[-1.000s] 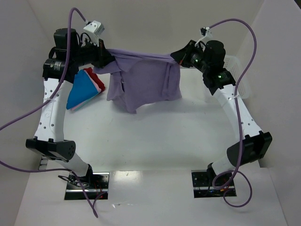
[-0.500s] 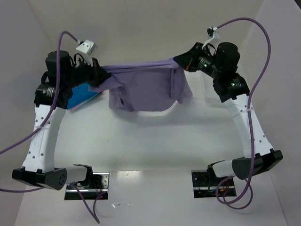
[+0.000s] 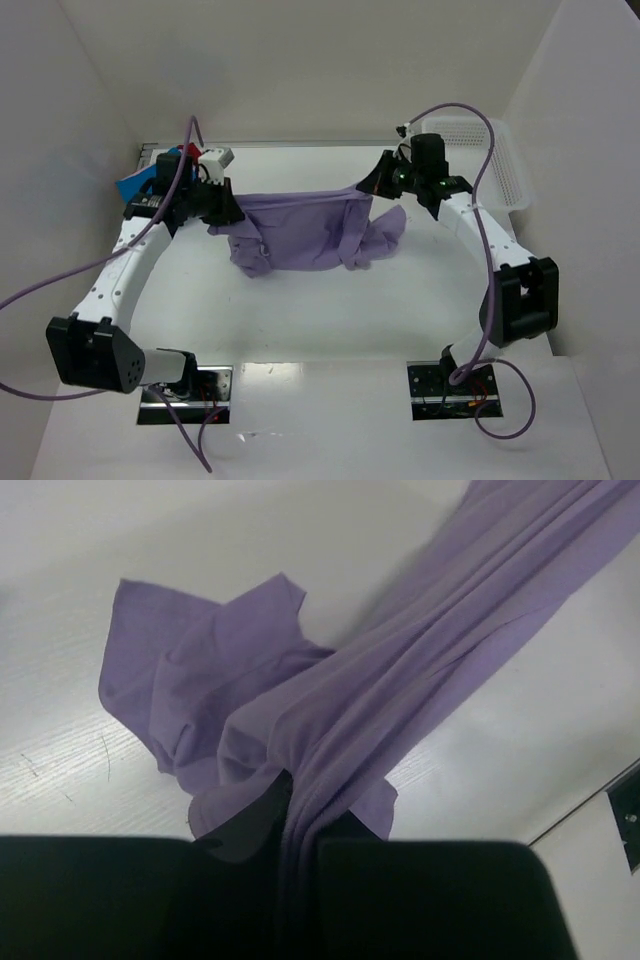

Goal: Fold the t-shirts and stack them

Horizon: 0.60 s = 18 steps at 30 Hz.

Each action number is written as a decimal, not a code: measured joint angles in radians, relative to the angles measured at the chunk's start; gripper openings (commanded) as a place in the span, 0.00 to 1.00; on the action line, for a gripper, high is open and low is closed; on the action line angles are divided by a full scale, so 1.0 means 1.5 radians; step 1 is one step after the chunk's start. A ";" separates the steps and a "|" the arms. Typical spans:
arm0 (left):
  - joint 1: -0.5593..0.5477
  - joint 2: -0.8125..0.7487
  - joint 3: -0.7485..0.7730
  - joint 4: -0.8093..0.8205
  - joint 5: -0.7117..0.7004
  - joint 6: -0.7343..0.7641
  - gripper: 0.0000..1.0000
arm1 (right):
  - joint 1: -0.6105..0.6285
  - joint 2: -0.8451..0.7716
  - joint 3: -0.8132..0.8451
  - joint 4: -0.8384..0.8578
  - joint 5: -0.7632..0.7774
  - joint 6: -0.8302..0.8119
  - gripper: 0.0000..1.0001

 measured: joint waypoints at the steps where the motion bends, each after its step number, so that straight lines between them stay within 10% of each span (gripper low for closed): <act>1: 0.001 0.009 -0.004 0.002 -0.003 0.000 0.11 | -0.001 0.016 -0.001 0.006 0.002 0.000 0.00; 18: 0.016 0.061 0.009 0.075 -0.144 -0.035 0.00 | 0.009 0.199 0.156 0.079 -0.045 0.018 0.00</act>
